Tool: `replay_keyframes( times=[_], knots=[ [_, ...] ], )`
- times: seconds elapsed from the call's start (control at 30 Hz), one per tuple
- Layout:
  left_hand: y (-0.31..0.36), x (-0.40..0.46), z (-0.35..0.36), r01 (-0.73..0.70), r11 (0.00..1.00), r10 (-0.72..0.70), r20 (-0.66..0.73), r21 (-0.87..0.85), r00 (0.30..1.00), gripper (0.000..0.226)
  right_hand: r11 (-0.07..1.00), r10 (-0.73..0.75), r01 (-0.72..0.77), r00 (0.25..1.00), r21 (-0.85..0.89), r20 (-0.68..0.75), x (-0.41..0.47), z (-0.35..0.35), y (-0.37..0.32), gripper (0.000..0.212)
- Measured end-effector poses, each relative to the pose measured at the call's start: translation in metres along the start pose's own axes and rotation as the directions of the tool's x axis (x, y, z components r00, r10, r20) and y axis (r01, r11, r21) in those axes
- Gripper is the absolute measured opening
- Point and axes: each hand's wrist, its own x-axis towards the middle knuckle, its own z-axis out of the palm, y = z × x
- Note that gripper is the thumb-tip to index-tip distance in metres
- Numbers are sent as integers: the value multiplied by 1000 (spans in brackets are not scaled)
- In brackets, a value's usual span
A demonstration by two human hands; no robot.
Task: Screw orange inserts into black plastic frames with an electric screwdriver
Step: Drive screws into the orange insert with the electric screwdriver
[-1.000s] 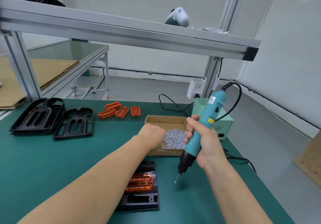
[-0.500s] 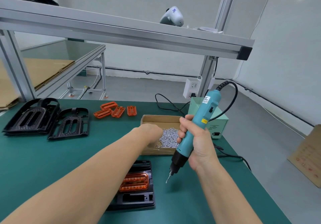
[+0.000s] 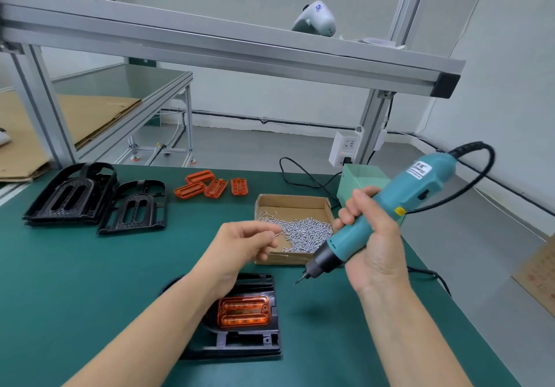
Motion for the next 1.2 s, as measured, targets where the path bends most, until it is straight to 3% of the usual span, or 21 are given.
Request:
replay_keyframes(
  times=[0.1,0.23,0.57,1.2],
  knots=[
    [-3,-28,-7,87,951,-89,6,-297,996,12,997,-24,23,1000,78,9,-5,10,0,17],
    [-2,-51,-12,127,878,-130,25,-462,991,17,989,-50,46,998,138,25,-12,23,-1,16],
    [1,-71,-8,55,885,-65,-6,-462,998,12,972,-98,76,991,223,90,-23,47,-1,16],
    [2,-78,-2,4,856,-67,-102,-518,993,12,979,-120,99,986,176,114,-27,54,2,16]
  ],
)
